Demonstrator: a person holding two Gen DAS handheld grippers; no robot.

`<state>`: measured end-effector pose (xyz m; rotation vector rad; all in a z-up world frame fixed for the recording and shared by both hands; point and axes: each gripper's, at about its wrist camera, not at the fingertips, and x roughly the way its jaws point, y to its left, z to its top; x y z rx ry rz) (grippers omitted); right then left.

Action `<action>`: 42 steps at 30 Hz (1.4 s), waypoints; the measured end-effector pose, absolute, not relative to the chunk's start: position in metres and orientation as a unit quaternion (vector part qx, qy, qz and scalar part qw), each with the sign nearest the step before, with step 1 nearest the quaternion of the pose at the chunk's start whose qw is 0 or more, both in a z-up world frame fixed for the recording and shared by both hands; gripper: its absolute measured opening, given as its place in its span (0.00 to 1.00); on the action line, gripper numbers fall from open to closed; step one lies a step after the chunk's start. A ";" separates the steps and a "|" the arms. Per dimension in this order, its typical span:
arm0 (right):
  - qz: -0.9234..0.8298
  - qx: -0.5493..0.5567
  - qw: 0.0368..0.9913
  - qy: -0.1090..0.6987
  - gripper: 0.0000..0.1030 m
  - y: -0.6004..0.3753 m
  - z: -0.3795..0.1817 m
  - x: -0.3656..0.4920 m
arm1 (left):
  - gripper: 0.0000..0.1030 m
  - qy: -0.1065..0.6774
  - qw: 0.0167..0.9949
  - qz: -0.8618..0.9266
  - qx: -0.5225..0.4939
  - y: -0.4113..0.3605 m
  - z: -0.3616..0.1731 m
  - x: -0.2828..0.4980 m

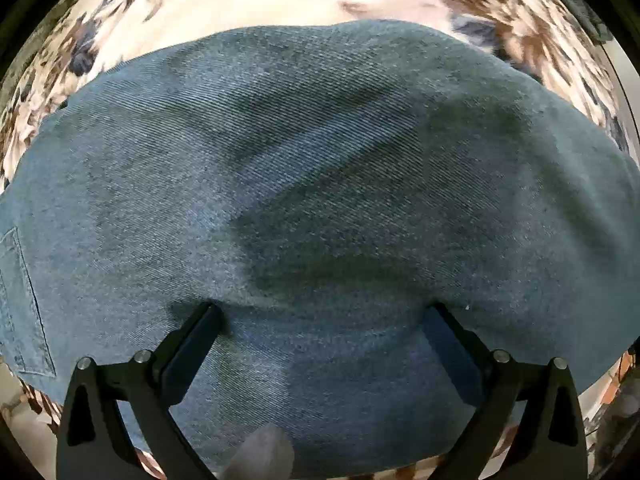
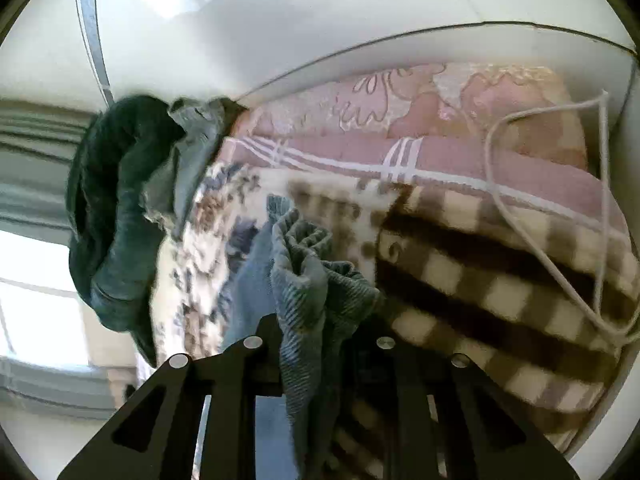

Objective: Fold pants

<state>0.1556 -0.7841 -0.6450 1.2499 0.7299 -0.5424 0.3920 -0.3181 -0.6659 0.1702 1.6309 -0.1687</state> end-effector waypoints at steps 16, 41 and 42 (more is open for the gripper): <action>-0.236 0.433 0.786 0.372 0.09 -0.729 -0.536 0.236 | 1.00 0.694 0.716 -0.051 0.052 -0.291 -0.615 0.407; -0.012 0.253 0.752 0.609 0.20 -0.320 -0.646 0.351 | 1.00 0.682 0.717 0.094 -0.108 -0.055 -0.569 0.359; -0.003 0.238 0.751 0.615 0.37 -0.312 -0.645 0.354 | 1.00 0.680 0.718 0.093 -0.113 -0.054 -0.567 0.360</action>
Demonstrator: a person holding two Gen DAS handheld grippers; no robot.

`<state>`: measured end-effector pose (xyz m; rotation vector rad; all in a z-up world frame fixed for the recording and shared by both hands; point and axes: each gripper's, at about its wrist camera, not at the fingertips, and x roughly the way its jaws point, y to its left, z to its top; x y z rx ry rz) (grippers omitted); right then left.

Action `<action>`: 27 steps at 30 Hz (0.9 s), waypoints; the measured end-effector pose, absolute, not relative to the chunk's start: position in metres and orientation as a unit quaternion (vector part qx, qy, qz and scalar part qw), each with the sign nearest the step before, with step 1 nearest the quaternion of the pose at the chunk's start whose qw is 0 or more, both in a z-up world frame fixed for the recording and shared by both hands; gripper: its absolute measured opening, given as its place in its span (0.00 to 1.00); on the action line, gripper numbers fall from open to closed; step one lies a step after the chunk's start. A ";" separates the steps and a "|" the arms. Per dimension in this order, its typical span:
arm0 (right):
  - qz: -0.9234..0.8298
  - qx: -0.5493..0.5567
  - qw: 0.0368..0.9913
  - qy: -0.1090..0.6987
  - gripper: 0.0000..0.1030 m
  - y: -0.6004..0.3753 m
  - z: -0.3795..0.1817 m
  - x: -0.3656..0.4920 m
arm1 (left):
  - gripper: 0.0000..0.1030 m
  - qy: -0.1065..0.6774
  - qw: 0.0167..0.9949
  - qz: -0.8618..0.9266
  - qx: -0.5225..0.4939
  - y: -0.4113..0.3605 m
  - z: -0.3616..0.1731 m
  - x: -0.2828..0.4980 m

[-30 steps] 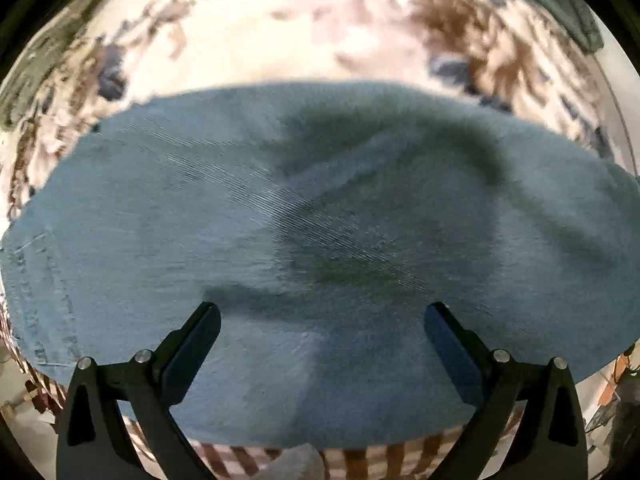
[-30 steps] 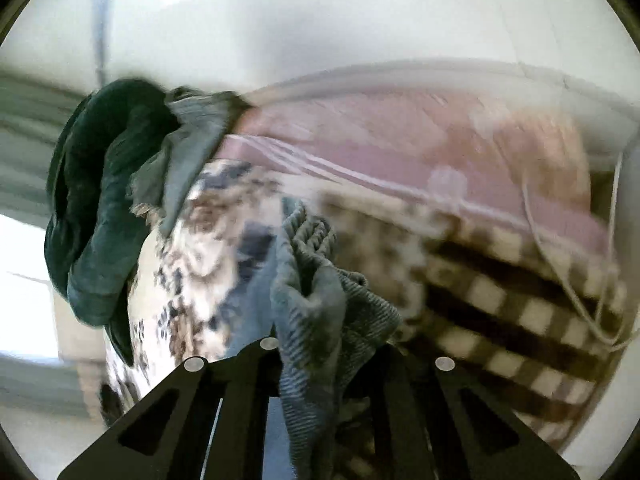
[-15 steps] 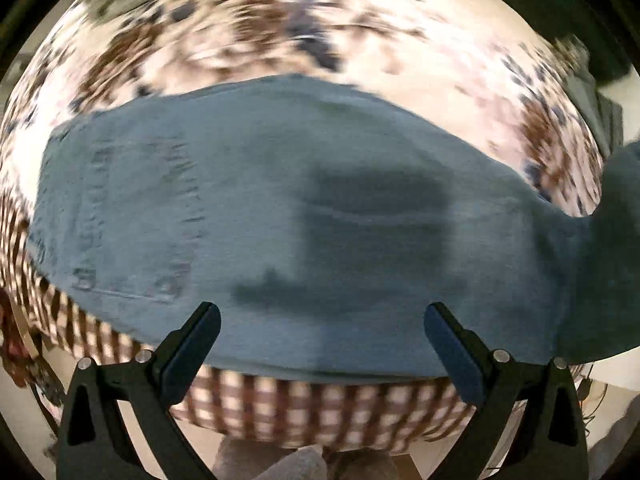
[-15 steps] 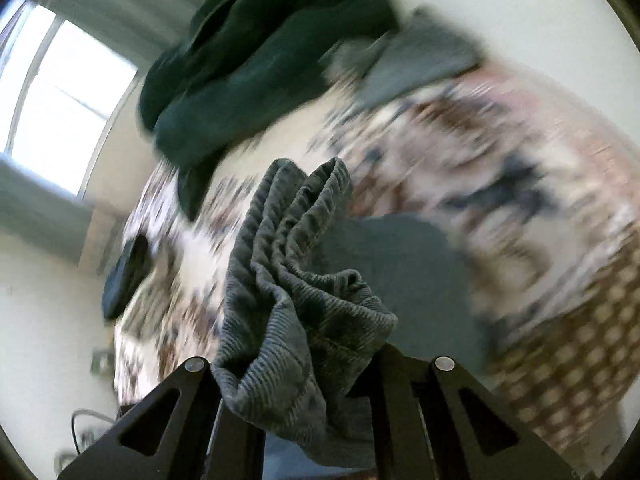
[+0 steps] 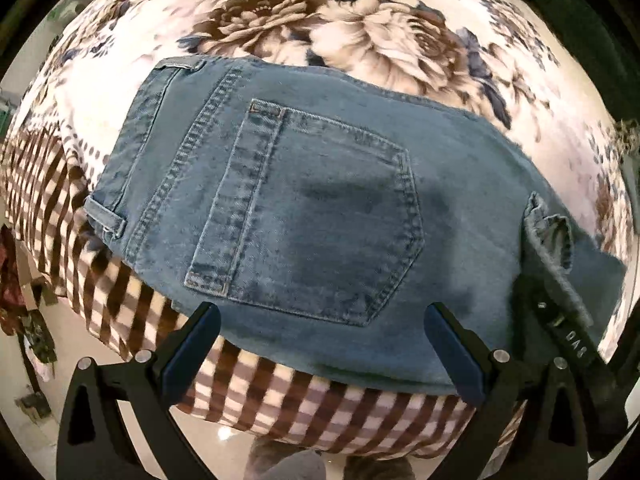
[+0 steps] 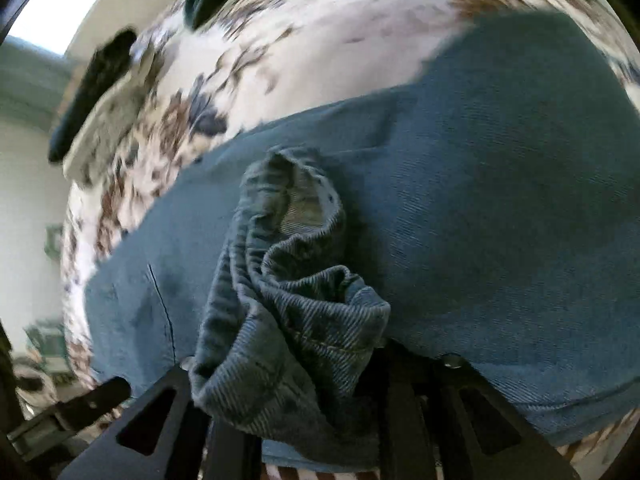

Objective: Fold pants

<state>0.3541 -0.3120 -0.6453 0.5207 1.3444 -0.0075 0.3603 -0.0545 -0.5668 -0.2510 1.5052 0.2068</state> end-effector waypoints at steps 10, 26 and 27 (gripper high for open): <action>0.024 0.289 0.716 0.635 0.60 -0.392 -0.585 0.347 | 1.00 0.660 0.741 0.026 -0.121 -0.099 -0.534 0.392; -0.172 0.300 0.686 0.641 0.62 -0.530 -0.621 0.309 | 0.11 0.649 0.748 -0.138 0.004 -0.215 -0.584 0.400; -0.172 0.307 0.683 0.641 0.62 -0.530 -0.624 0.308 | 0.10 0.646 0.751 -0.136 -0.009 -0.208 -0.578 0.397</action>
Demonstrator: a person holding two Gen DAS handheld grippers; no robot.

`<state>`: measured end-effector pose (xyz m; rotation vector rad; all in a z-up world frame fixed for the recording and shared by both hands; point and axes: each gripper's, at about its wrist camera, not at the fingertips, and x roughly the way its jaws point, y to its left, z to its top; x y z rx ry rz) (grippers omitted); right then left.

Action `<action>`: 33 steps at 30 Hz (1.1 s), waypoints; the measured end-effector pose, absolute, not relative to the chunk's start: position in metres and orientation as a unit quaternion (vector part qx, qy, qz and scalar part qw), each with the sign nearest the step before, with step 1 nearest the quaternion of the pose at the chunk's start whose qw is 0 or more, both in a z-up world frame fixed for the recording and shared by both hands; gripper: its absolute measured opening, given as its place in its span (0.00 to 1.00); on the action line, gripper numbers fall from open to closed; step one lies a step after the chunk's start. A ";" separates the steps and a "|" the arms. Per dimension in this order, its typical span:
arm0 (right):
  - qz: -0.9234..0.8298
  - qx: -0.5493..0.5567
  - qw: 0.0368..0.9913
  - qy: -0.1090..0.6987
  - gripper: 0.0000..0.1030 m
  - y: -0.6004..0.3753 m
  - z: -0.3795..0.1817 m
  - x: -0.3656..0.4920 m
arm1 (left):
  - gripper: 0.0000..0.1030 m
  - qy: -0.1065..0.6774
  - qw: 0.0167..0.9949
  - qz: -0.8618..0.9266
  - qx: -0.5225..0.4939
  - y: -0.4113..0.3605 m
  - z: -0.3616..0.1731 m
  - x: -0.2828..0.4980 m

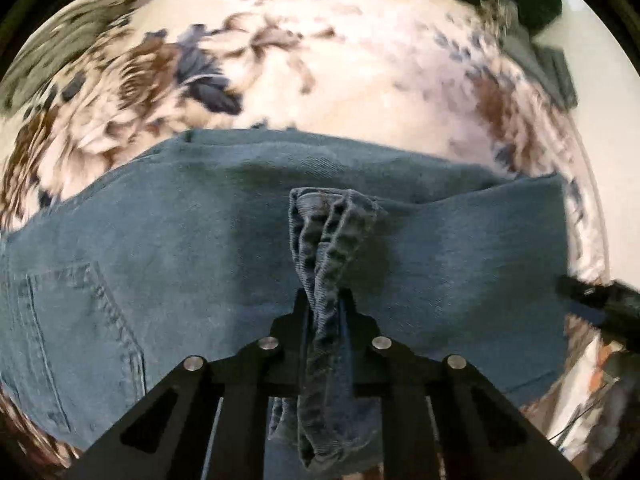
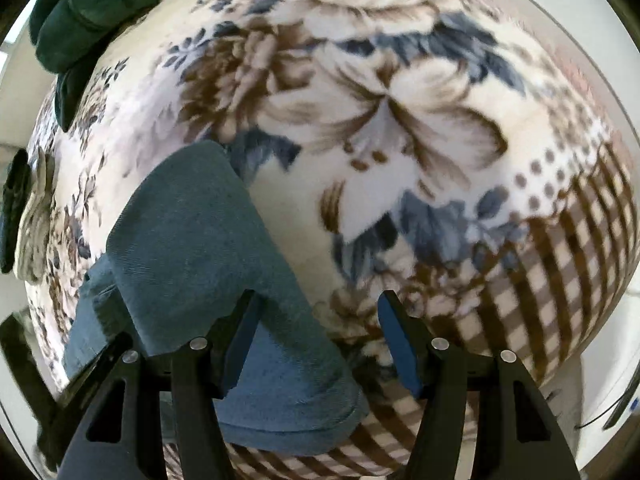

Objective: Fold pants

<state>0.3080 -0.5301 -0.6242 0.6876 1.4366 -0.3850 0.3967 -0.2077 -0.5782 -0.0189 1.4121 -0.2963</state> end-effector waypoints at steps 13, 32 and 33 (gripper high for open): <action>-0.096 0.210 0.691 0.685 0.62 -0.465 -0.623 0.331 | 0.11 0.659 0.743 -0.062 -0.102 -0.113 -0.592 0.381; -0.101 0.193 0.687 0.693 0.64 -0.452 -0.633 0.323 | 0.10 0.642 0.747 -0.082 -0.153 -0.098 -0.578 0.392; -0.103 0.194 0.693 0.687 0.64 -0.452 -0.628 0.323 | 0.10 0.639 0.749 -0.081 -0.151 -0.098 -0.577 0.394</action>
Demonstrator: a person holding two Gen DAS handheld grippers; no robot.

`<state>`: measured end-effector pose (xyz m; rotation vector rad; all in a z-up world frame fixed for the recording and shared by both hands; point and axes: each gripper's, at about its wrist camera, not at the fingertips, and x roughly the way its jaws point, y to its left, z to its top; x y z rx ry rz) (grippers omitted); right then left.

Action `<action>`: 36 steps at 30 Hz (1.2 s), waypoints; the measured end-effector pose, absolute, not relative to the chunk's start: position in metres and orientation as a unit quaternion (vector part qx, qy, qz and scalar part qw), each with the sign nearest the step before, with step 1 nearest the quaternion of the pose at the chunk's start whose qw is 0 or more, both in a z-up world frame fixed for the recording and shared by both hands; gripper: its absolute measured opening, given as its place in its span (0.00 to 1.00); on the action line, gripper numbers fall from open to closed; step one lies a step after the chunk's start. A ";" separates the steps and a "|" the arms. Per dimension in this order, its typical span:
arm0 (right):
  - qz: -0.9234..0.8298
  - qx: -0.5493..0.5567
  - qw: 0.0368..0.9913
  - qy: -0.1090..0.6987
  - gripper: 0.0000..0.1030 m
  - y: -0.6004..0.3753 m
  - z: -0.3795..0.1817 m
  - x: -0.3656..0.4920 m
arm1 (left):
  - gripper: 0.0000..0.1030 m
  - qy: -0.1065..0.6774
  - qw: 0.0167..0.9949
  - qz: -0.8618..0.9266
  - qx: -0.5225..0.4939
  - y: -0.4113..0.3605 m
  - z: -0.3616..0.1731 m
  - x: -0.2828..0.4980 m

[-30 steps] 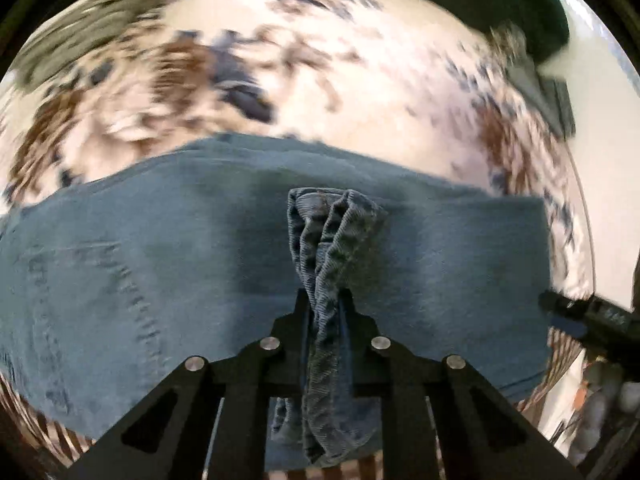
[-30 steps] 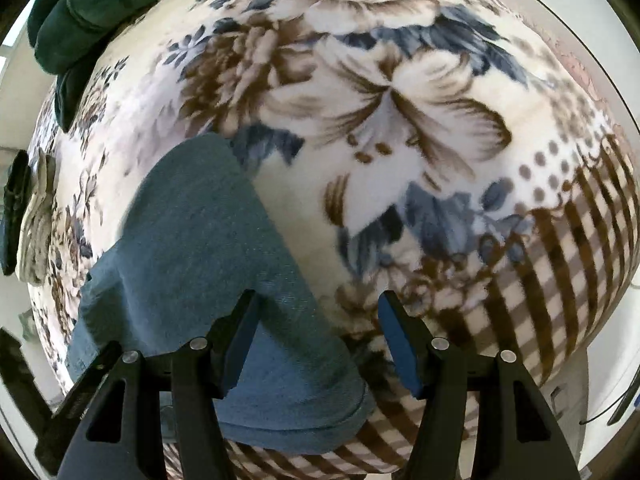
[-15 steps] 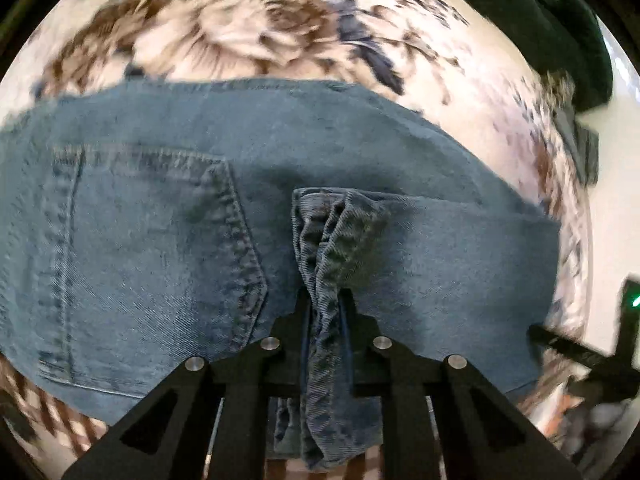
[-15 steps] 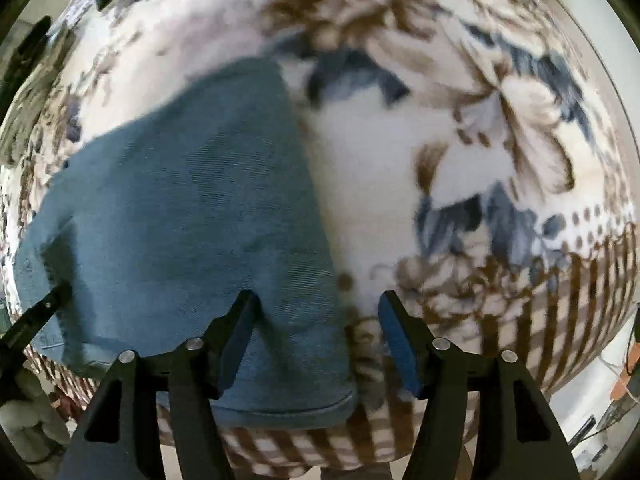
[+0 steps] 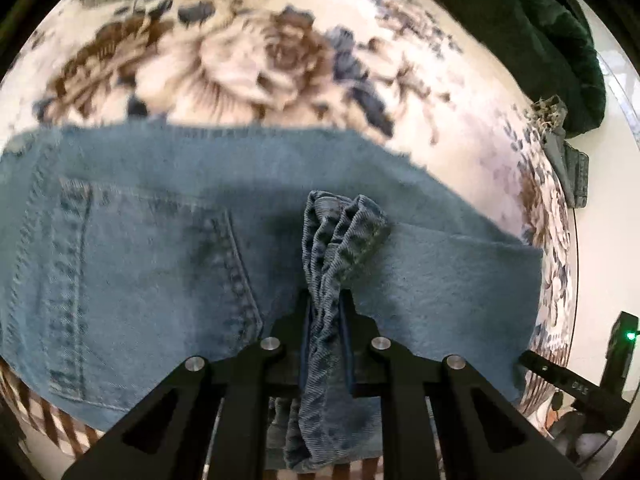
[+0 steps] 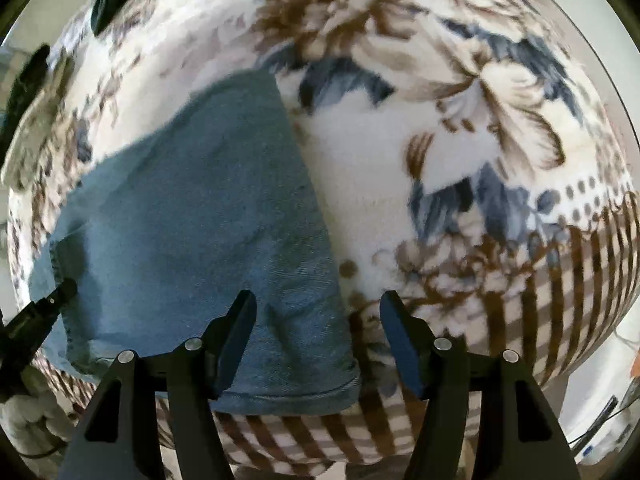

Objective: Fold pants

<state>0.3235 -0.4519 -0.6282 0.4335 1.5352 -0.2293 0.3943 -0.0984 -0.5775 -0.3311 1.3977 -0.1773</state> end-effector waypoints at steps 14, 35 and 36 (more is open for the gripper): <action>0.051 0.153 0.665 0.729 0.34 -0.342 -0.637 0.316 | 0.56 0.651 0.742 -0.088 -0.137 -0.136 -0.564 0.364; -0.041 0.151 0.691 0.705 0.84 -0.359 -0.599 0.327 | 0.68 0.665 0.724 -0.065 -0.170 -0.098 -0.551 0.346; -0.048 0.145 0.697 0.701 0.84 -0.356 -0.593 0.333 | 0.71 0.661 0.723 -0.059 -0.191 -0.084 -0.546 0.345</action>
